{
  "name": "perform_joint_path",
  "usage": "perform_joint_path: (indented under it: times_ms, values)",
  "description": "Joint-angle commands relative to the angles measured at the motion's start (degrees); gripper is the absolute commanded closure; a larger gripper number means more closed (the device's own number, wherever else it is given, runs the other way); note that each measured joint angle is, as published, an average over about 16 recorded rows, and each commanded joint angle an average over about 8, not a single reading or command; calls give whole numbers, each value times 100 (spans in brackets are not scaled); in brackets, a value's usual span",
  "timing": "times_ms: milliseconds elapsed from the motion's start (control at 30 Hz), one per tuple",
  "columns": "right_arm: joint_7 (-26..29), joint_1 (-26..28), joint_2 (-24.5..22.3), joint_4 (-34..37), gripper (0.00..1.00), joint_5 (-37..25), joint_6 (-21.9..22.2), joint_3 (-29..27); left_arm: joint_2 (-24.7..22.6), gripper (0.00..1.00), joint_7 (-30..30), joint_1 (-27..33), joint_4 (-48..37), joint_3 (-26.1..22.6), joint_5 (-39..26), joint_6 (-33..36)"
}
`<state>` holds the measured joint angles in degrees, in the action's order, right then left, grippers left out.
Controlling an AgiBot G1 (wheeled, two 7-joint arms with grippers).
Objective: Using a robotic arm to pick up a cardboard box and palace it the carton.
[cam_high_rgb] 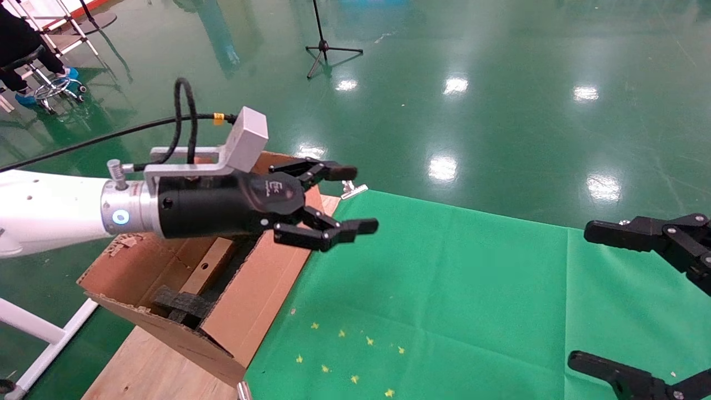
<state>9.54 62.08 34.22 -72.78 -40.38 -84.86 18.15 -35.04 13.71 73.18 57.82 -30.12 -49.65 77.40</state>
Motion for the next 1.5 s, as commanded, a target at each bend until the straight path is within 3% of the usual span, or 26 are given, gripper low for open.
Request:
perform_joint_path:
  times_ms: [33, 667, 1500]
  values:
    - [0, 0, 0, 0, 0, 0, 0, 0, 0, 0, -33, -130, 176, 157, 87, 93]
    - [-2, 0, -1, 1, 0, 2, 2, 3, 3, 0, -308, -1228, 1667, 1491, 825, 879]
    - [-2, 0, -2, 2, 0, 4, 3, 3, 3, 0, -302, -1187, 1604, 1439, 801, 845]
